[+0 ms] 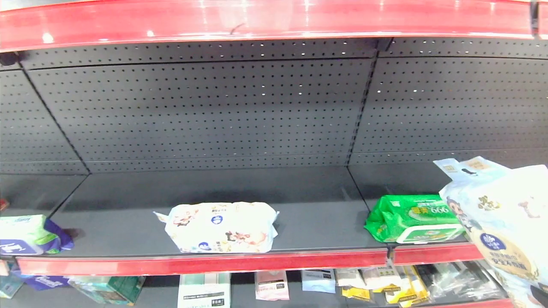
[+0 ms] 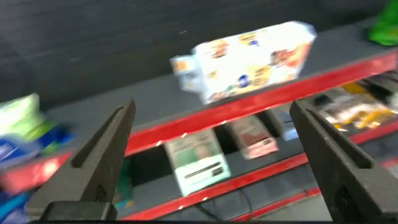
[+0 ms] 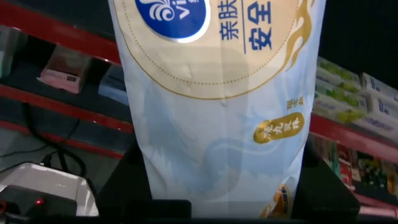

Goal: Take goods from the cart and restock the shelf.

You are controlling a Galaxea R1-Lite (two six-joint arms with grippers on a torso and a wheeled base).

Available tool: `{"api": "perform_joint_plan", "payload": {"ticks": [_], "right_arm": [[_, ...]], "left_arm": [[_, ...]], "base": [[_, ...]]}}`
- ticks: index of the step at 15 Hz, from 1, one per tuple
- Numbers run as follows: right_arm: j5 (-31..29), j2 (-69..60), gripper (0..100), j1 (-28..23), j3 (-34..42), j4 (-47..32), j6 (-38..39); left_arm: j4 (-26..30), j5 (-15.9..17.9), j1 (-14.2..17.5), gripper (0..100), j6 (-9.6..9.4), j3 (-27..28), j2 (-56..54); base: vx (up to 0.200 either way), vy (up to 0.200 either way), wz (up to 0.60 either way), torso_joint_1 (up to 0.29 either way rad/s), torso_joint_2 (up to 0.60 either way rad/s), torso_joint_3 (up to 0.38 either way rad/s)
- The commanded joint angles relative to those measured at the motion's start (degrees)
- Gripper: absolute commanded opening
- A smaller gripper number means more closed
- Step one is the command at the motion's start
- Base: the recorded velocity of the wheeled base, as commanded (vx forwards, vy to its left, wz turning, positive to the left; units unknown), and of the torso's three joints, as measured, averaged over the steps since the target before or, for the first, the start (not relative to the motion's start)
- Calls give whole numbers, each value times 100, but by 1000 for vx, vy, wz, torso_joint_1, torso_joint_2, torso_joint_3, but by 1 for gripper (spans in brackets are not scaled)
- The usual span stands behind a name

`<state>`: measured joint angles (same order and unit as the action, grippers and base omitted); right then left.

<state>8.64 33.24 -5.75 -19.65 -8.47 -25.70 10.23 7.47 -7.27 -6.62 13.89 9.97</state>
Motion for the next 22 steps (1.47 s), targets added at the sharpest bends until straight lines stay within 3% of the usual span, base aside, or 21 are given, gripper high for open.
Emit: {"api": "perform_joint_plan", "payload": {"ticks": [1, 3, 6, 10, 12, 13, 14, 15, 18, 20, 22], "right_arm": [[6, 270, 0, 83, -92, 3, -5], [15, 411, 0, 83, -144, 39, -49], [6, 771, 0, 224, -153, 425, -76], [208, 1914, 0, 531, -496, 909, -146], [287, 2494, 0, 734, -716, 935, -155], [287, 2942, 0, 821, -891, 962, -164], [287, 3232, 0, 892, -1014, 1111, -164], [296, 3540, 0, 945, -1067, 1348, -164], [410, 4181, 0, 971, -1129, 1858, -181], [410, 4348, 0, 988, -1146, 1867, -252], [410, 4384, 0, 1059, -1155, 1867, -278]], "left_arm": [[-3, 0, -3, 100, -24, -9, 31], [-3, -62, 6, 100, -138, -97, 22], [-3, -299, 6, 100, -103, -140, 22], [41, -431, 32, 100, -76, -343, -461], [41, -695, 59, 100, 179, -650, -901], [32, -967, 173, 100, 592, -685, -936], [32, -1011, 252, 100, 890, -685, -918], [32, -1029, 252, 100, 934, -729, -936], [6, -958, 234, 100, 917, -764, -997], [-21, -1002, 226, 100, 723, -800, -997], [-188, -1099, 287, 100, 732, -782, -962]], "base": [[0, 0, 600, -2, 2, 2], [0, 0, 600, 0, 2, 7], [0, 0, 600, 5, 4, -1], [0, 0, 0, 0, 0, 0], [0, 0, 0, 0, 0, 0], [0, 0, 0, 0, 0, 0], [0, 0, 0, 0, 0, 0], [0, 0, 0, 0, 0, 0], [0, 0, 0, 0, 0, 0], [0, 0, 0, 0, 0, 0], [0, 0, 0, 0, 0, 0]]}}
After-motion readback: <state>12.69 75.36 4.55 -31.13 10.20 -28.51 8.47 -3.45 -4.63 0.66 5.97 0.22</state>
